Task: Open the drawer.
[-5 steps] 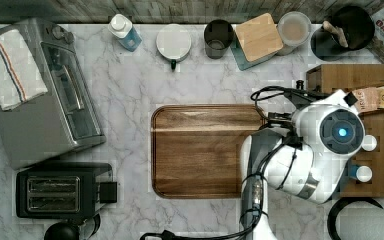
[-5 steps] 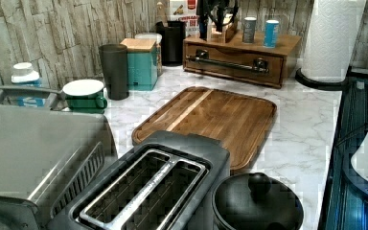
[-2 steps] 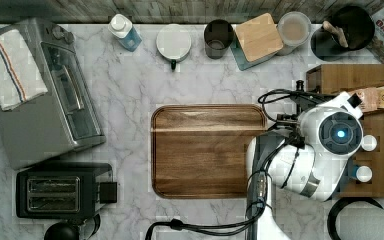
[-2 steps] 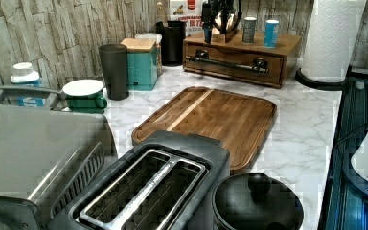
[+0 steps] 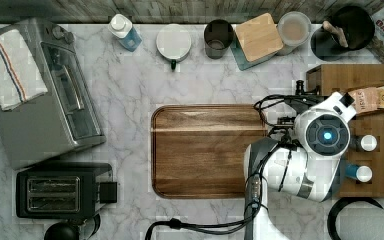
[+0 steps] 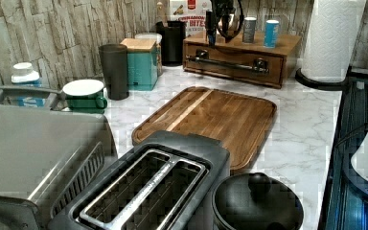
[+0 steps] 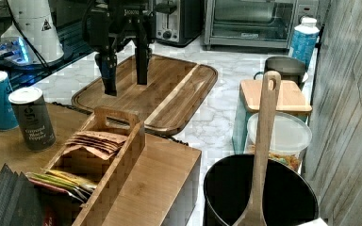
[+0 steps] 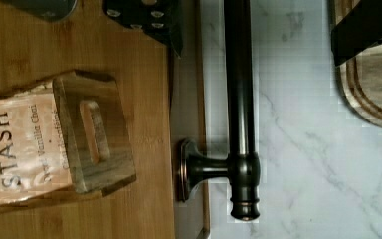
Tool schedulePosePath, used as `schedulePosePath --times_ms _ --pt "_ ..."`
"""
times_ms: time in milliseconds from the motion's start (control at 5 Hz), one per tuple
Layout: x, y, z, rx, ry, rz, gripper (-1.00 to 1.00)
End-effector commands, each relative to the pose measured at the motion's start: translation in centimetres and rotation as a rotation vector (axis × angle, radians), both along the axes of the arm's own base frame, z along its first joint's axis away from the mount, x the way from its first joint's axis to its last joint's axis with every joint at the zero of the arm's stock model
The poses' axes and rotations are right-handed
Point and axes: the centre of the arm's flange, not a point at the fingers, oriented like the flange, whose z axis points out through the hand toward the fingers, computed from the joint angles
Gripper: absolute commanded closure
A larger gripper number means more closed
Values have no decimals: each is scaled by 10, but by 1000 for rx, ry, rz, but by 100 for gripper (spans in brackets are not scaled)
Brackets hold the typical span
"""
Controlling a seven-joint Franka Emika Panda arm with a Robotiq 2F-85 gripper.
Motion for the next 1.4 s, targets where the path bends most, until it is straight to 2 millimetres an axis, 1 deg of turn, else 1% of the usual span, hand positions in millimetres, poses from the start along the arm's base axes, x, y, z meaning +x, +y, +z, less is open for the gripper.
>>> schedulePosePath --times_ms 200,400,600,800,1000,1200,1400 --pt "-21 -22 -60 52 0 -11 -100" --pt "-24 -16 -80 36 -24 -34 -100" --pt "-30 -23 -90 45 8 -32 -100" --pt "-34 -24 -93 52 16 -22 -100" --pt "-33 -27 -101 46 1 16 -100" --pt "-31 -33 -113 55 -5 50 -100" --pt "-28 -39 -124 95 -16 74 -100"
